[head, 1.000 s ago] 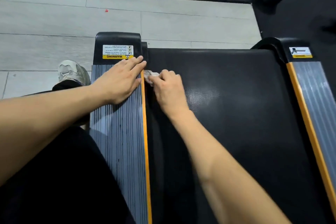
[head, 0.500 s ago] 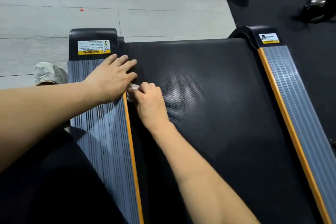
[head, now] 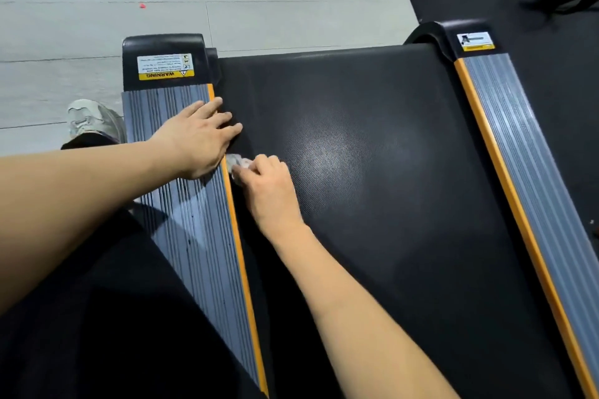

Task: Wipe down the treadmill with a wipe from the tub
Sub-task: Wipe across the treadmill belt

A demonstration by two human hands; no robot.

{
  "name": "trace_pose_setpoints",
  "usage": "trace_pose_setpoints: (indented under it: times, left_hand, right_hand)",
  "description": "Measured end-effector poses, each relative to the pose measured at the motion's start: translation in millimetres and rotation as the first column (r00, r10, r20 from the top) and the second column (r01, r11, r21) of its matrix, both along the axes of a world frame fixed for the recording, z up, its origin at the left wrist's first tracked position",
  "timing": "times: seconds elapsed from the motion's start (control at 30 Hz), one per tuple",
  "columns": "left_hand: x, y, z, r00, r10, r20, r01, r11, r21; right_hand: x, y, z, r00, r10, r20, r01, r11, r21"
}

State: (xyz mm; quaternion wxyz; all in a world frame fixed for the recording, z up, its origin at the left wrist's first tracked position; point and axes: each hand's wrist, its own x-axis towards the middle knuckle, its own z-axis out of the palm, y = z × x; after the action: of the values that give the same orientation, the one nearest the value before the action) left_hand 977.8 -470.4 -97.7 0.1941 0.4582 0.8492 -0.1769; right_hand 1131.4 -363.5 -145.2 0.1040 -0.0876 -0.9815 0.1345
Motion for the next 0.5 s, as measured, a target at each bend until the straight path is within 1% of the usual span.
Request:
trace_pose_setpoints:
  times: [0.03,0.07,0.1,0.13,0.17,0.2,0.23,0.27,0.3,0.33,0.4,0.47,0.5]
  left_hand:
    - [-1,1,0,1.000,0.006,0.009,-0.006,1.000,0.007]
    - [-1,2,0,1.000,0.008,0.012,-0.008,1.000,0.013]
    - [-2,1,-1,1.000,0.010,0.011,-0.010,1.000,0.015]
    - [-3,0,-2,1.000,0.010,0.008,-0.011,1.000,0.018]
    - [-3,-1,-4,1.000,0.011,0.009,-0.011,1.000,0.023]
    - [-2,-2,-4,1.000,0.012,0.011,-0.013,1.000,0.025]
    - [-1,-2,-5,1.000,0.017,0.013,-0.017,0.999,0.027]
    - [0,-2,-5,1.000,0.023,0.017,-0.024,0.999,0.032]
    - [2,-1,-5,0.999,0.028,0.019,-0.029,0.999,0.035]
    - [3,-1,-5,0.999,0.033,0.015,-0.034,0.999,0.033]
    - [3,-1,-3,0.999,0.040,0.017,-0.040,0.999,0.019]
    - [2,1,-1,0.999,0.035,0.021,-0.035,0.999,0.001]
    - [2,2,1,0.999,0.033,0.020,-0.033,0.999,-0.013]
  right_hand:
    - [4,8,1,0.997,0.069,-0.021,-0.068,0.997,0.039]
    - [6,28,3,0.996,0.077,-0.046,-0.073,0.993,0.095]
    - [9,57,3,0.998,-0.008,-0.061,0.017,0.989,0.149]
    - [13,89,2,0.984,-0.163,-0.075,0.176,0.960,0.217]
    - [21,121,5,0.932,-0.353,-0.081,0.361,0.895,0.263]
    - [33,147,7,0.863,-0.497,-0.085,0.501,0.826,0.257]
    - [42,166,7,0.814,-0.574,-0.090,0.580,0.789,0.204]
    - [47,172,7,0.784,-0.612,-0.106,0.621,0.764,0.177]
    - [47,166,5,0.779,-0.617,-0.116,0.627,0.762,0.160]
    - [42,148,3,0.797,-0.591,-0.122,0.604,0.784,0.143]
    - [26,89,-3,0.892,-0.451,-0.047,0.453,0.889,0.064]
    - [22,19,-6,0.980,-0.200,0.002,0.200,0.979,-0.040]
    - [26,-5,-5,0.996,-0.085,-0.004,0.085,0.995,-0.060]
